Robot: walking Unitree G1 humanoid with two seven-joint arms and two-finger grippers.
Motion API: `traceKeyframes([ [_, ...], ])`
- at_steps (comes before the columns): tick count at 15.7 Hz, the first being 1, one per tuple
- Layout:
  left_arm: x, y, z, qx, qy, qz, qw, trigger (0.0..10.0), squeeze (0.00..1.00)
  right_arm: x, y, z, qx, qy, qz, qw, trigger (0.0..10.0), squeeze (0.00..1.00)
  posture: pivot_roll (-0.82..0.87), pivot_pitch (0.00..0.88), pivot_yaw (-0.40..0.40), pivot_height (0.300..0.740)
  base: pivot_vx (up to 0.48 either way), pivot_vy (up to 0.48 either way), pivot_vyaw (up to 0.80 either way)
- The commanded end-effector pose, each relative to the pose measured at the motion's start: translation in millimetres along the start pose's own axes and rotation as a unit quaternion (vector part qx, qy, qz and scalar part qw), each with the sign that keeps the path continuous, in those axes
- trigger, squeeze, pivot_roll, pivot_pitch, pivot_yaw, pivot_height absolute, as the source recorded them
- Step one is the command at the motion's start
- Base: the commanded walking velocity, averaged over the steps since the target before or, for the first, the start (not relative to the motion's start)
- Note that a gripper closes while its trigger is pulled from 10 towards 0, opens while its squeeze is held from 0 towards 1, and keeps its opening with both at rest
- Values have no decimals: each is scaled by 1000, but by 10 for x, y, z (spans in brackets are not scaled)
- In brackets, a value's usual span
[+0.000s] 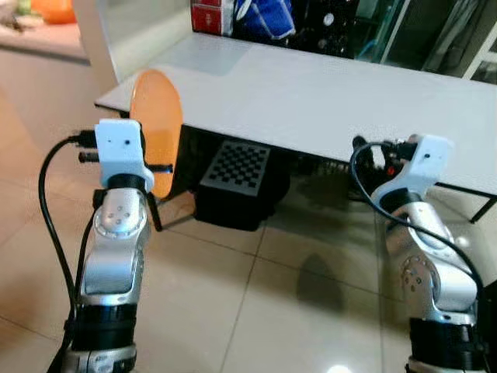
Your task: Setting the table
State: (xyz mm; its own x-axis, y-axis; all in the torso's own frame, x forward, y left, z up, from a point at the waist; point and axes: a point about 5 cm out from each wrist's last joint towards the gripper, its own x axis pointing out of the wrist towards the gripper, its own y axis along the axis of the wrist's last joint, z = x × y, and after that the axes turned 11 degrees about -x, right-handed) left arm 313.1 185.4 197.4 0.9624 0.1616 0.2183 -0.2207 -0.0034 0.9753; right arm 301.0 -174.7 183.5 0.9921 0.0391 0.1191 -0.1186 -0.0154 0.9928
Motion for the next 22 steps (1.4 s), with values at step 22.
traceKeyframes([
  [22,63,242,166,-60,-96,39,993,10000,0,5,-25,-257,-70,113,2,991,10000,0,-16,0,-32,740,432,0,-122],
])
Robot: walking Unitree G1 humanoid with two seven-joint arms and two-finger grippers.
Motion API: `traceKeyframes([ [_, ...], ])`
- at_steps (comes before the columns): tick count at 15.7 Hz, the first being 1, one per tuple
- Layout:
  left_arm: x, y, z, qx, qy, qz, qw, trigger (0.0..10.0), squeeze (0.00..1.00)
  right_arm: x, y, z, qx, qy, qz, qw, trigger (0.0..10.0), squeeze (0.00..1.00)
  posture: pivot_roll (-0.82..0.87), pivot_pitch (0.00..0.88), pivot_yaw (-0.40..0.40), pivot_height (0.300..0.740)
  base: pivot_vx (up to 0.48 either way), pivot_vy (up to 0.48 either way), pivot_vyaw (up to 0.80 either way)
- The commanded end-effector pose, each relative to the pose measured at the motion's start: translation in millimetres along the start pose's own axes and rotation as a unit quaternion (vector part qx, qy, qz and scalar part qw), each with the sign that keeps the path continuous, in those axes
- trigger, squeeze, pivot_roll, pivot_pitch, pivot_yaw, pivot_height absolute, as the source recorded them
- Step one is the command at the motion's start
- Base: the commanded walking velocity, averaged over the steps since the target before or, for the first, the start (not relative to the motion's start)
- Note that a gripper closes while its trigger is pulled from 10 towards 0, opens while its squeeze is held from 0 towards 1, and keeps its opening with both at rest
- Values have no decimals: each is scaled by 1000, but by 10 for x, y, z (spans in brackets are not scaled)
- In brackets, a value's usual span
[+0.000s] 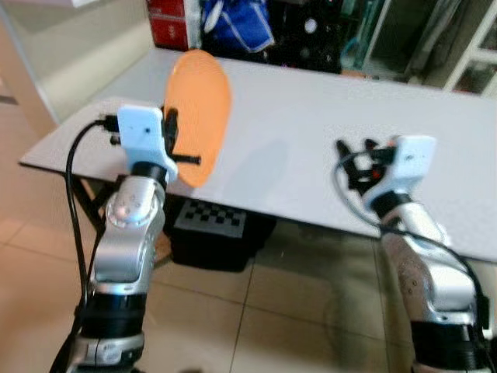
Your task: Setting the table
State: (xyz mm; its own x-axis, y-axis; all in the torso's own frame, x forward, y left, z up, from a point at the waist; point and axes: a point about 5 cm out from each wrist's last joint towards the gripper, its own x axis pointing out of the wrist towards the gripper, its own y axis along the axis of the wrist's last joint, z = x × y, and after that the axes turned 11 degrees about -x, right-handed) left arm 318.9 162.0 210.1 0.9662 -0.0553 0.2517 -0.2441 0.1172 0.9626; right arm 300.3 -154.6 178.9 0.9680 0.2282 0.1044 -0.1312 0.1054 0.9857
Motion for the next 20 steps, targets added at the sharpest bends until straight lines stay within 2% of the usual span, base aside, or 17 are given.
traceKeyframes([
  [1,-6,122,-48,-4,9,28,1000,10000,0,28,6,-46,-13,9,-6,1000,10000,0,-16,0,-32,740,416,0,800],
  [2,-8,115,-40,-6,7,26,1000,10000,0,32,-2,-43,-15,8,-9,1000,10000,0,-16,0,-32,740,412,0,800],
  [5,-27,23,42,-50,-17,6,999,10000,0,-19,-21,-4,-1,14,-8,1000,10000,0,-20,0,-33,740,400,0,0],
  [9,-2,-14,107,-85,-39,-5,996,10000,0,-51,19,9,4,18,3,1000,10000,0,-33,0,-27,740,370,0,0],
  [12,48,-47,185,-117,-59,-15,991,10000,0,-39,42,12,7,20,9,1000,10000,0,-34,0,-31,740,0,0,0],
  [15,138,-79,225,-130,-82,-29,988,10000,0,-30,106,-2,23,46,26,998,10000,0,-31,0,-35,740,0,0,0],
  [17,216,-133,256,-172,-98,-54,979,10000,0,-32,100,-4,49,65,18,997,10000,0,-33,0,-38,740,0,0,0],
  [18,288,-152,254,-214,-94,-62,970,10000,0,-45,108,-25,64,88,13,994,10000,0,-42,0,-38,740,0,0,0],
  [20,407,-187,190,-262,-75,-67,960,10000,0,-86,93,-61,63,120,-4,991,10000,0,-55,0,-36,740,0,0,0],
])
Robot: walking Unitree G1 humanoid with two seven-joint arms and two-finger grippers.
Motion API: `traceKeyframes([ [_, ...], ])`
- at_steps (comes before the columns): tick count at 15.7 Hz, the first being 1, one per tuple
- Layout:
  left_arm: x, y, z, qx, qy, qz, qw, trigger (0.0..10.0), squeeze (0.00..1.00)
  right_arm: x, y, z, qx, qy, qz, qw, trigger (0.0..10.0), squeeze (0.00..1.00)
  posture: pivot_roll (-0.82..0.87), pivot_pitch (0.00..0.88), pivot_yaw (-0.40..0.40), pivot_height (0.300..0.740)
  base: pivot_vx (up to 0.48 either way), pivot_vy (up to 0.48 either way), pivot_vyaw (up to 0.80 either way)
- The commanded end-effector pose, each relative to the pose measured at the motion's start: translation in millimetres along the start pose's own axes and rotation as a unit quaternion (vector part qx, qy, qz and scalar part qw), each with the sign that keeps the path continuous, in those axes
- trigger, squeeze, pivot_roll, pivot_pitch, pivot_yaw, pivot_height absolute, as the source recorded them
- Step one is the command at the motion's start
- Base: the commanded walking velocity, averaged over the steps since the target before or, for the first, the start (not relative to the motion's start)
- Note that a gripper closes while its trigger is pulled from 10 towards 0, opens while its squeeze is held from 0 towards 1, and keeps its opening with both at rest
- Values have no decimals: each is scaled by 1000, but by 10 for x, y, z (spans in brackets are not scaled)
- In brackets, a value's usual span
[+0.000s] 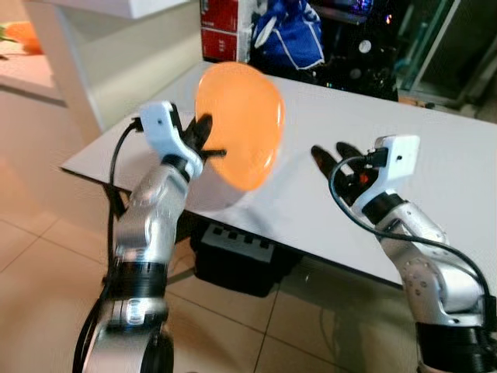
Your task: Setting the table
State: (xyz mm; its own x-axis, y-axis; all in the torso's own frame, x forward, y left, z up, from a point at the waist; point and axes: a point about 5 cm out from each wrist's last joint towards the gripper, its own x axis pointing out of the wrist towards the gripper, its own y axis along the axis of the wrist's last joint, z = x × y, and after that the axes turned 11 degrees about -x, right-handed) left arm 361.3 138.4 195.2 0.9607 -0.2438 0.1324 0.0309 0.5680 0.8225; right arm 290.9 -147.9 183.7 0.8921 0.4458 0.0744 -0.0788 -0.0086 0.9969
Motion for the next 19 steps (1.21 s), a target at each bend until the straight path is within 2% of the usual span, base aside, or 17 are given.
traceKeyframes([
  [1,87,99,-54,-44,9,18,999,10000,0,-45,2,-8,5,12,-10,1000,10000,0,-58,0,-36,740,0,0,0],
  [2,119,104,-95,-71,14,16,997,10000,0,-60,-4,-19,9,15,-13,1000,10000,0,-62,0,-35,740,0,0,0],
  [3,153,100,-147,-120,19,9,993,10000,0,-108,0,-52,14,25,-16,999,10000,0,-72,0,-32,740,0,0,0],
  [6,236,43,-276,-184,53,-18,981,10000,0,-183,-39,-156,13,51,-34,998,10000,0,-94,0,-26,740,0,0,0],
  [8,223,-5,-361,-190,77,-32,978,10000,0,-223,-40,-195,13,53,-38,998,10000,0,-97,7,-27,740,0,0,0],
  [11,137,-81,-552,-236,113,-49,964,10000,0,-273,-72,-248,25,57,-49,997,10000,0,-91,32,-36,740,0,0,0],
  [14,73,-128,-675,-215,143,-76,963,10000,0,-290,-86,-316,11,84,-64,994,10000,0,-79,44,-47,740,0,0,0],
  [19,14,-161,-812,-221,182,-85,954,10000,0,-276,-81,-335,-10,91,-72,993,10000,0,-79,41,-52,740,0,0,0],
])
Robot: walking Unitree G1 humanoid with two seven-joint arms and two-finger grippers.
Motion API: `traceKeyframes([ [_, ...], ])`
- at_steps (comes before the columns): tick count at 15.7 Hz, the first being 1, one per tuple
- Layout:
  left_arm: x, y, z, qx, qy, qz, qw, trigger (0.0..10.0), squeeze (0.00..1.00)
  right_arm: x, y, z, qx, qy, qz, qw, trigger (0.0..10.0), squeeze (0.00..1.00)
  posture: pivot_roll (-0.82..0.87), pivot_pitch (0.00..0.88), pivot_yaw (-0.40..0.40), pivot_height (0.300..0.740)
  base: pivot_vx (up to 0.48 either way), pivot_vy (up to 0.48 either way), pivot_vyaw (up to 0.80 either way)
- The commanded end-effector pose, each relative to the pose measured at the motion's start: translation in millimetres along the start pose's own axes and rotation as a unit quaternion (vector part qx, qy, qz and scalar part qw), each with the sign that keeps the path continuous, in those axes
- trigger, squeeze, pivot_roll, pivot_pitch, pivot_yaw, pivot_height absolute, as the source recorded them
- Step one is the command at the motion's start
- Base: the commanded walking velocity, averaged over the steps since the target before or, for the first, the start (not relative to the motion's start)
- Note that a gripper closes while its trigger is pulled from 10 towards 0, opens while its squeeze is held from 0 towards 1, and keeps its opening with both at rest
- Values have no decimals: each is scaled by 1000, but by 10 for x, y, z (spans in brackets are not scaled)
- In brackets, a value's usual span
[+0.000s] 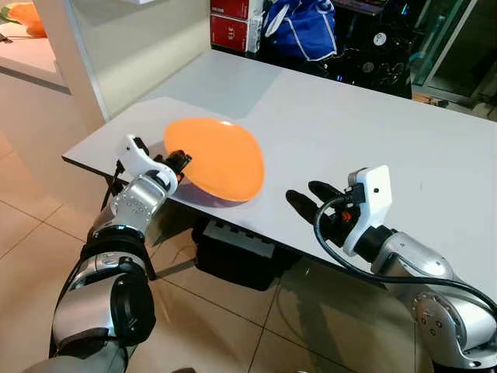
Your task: Setting the table
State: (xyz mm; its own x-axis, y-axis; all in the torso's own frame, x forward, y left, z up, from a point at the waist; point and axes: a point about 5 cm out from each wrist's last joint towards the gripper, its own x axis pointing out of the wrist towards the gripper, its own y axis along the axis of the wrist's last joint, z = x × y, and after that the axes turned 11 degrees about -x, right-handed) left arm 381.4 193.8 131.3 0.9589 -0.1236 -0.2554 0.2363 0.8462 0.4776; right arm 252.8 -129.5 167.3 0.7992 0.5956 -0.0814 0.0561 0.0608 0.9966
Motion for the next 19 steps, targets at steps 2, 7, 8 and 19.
traceKeyframes([
  [2,21,21,39,9,2,-1,1000,10000,0,-12,61,9,-26,-2,0,1000,10000,0,-90,37,-49,740,0,0,0],
  [7,89,-81,156,4,-31,-27,999,10000,0,-10,10,198,-43,-93,-20,995,10000,0,-111,42,-44,740,0,0,0],
  [8,106,-103,171,12,-27,-28,999,10000,0,1,10,241,-47,-106,-23,993,10000,0,-118,48,-38,740,0,0,0],
  [19,137,-88,193,55,-12,-30,998,10000,0,63,-40,103,-24,-13,-26,999,10000,0,-116,73,-36,740,0,0,0],
])
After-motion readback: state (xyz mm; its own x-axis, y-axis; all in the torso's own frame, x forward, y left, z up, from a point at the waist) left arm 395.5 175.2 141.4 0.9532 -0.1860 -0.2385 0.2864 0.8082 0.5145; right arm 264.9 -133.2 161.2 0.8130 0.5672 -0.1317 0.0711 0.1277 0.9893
